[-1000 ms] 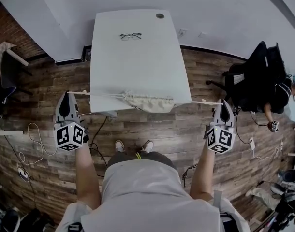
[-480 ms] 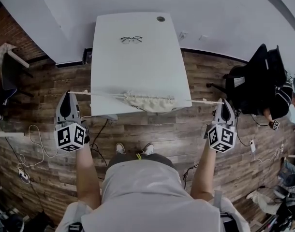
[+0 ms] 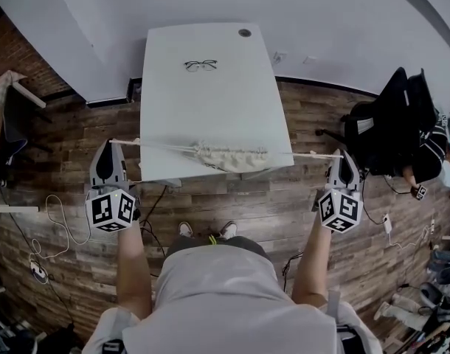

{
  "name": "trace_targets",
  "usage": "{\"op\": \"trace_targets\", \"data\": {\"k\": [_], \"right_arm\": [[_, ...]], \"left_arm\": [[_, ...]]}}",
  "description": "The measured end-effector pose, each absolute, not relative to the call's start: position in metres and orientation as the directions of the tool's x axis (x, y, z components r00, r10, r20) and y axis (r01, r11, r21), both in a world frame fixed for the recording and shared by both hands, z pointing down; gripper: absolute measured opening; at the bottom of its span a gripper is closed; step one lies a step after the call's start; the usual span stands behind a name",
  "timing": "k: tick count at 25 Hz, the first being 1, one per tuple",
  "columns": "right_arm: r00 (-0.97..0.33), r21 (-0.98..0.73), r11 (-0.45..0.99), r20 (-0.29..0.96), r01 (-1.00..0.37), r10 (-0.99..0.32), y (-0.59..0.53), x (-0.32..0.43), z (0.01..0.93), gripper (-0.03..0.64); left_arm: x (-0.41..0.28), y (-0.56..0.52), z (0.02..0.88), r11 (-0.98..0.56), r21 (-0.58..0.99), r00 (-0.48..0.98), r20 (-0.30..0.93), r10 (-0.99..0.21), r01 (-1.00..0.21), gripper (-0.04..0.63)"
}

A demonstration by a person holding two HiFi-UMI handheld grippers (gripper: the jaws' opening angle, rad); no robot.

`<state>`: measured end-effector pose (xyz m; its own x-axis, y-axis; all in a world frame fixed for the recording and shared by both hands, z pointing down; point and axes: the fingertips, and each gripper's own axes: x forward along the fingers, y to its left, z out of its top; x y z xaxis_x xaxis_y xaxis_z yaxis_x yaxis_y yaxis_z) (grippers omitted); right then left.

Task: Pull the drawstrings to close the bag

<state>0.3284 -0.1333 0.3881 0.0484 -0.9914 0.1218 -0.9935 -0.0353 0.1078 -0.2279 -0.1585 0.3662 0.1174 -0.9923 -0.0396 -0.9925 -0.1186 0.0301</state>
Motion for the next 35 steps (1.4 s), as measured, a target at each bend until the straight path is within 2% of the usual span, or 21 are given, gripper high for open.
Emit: {"op": "trace_targets", "data": {"k": [12,24,35], "right_arm": [[-0.009,0.084,0.013,0.054,-0.996,-0.999,-0.132,0.301,0.363,0.037],[-0.026,0.083,0.027,0.020,-0.996,-0.999,-0.118,0.270,0.351,0.037],[-0.106,0.060,0.107,0.015,-0.992,-0.994,-0.103,0.229,0.348,0.037]], "left_arm": [[-0.200,-0.162,0.350,-0.216,0.048,0.213,-0.072,-0.974,-0.975,0.020],[-0.175,-0.147,0.339,-0.305,0.067,0.298,-0.096,-0.950,-0.950,0.021],[-0.141,-0.133,0.332,-0.396,0.053,0.390,-0.103,-0.915,-0.917,0.021]]}}
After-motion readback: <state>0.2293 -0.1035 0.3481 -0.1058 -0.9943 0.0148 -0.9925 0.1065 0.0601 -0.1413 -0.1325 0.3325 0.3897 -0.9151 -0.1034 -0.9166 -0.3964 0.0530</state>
